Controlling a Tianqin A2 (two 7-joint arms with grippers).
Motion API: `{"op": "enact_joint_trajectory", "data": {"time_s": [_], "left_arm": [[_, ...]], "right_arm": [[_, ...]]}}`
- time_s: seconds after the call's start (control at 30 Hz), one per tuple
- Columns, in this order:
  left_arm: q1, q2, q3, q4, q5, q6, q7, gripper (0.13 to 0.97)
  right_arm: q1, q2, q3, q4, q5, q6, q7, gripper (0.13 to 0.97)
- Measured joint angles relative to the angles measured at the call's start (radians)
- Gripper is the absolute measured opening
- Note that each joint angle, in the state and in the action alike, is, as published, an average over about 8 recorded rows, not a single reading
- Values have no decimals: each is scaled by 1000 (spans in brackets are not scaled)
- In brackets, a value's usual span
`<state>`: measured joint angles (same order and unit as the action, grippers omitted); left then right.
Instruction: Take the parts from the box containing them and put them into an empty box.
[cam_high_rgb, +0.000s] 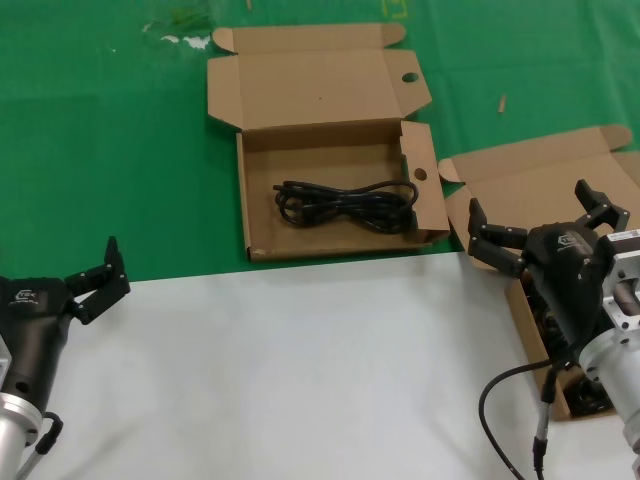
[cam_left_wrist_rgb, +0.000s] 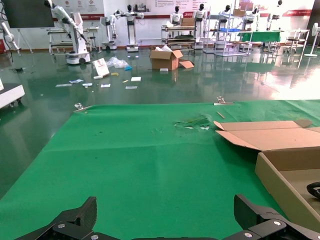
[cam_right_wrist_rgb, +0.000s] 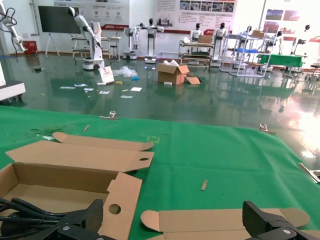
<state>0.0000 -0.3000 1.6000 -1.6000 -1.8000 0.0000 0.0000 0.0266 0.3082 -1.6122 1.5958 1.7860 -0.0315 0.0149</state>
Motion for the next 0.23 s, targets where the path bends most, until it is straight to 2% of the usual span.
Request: {"op": "enact_joint_trajectory", "data": {"time_s": [0.23], "left_arm": [[0,0,0,0,0,0,0,966]], "right_arm": [[0,0,0,0,0,0,0,966]]}}
